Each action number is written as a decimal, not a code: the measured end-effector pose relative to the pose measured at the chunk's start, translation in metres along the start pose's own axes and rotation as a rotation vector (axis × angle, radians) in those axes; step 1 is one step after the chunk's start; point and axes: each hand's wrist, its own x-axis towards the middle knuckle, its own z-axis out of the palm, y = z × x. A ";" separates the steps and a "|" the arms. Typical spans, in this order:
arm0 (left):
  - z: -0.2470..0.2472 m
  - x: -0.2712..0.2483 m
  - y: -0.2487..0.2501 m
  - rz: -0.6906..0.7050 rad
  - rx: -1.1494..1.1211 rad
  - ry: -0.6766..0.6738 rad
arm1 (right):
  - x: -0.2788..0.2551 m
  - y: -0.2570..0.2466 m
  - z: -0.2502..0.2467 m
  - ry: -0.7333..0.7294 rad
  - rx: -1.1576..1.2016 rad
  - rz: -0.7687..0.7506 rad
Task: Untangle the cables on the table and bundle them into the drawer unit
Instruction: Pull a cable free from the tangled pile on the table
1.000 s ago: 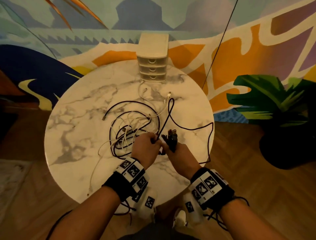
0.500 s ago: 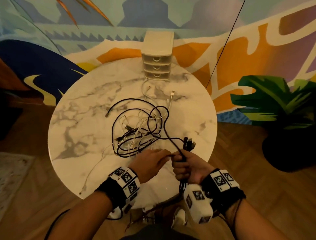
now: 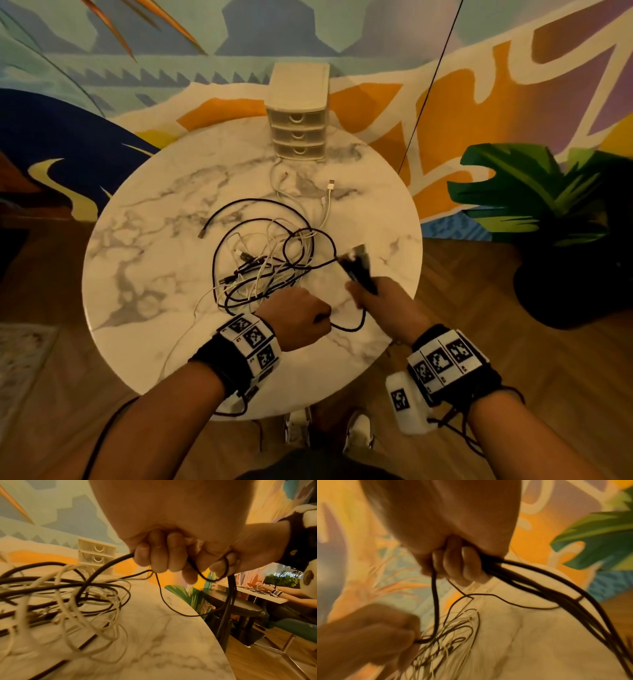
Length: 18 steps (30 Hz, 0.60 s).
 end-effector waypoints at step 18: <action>0.028 0.017 -0.094 -0.597 -0.200 0.206 | -0.002 0.085 -0.065 0.838 0.785 0.277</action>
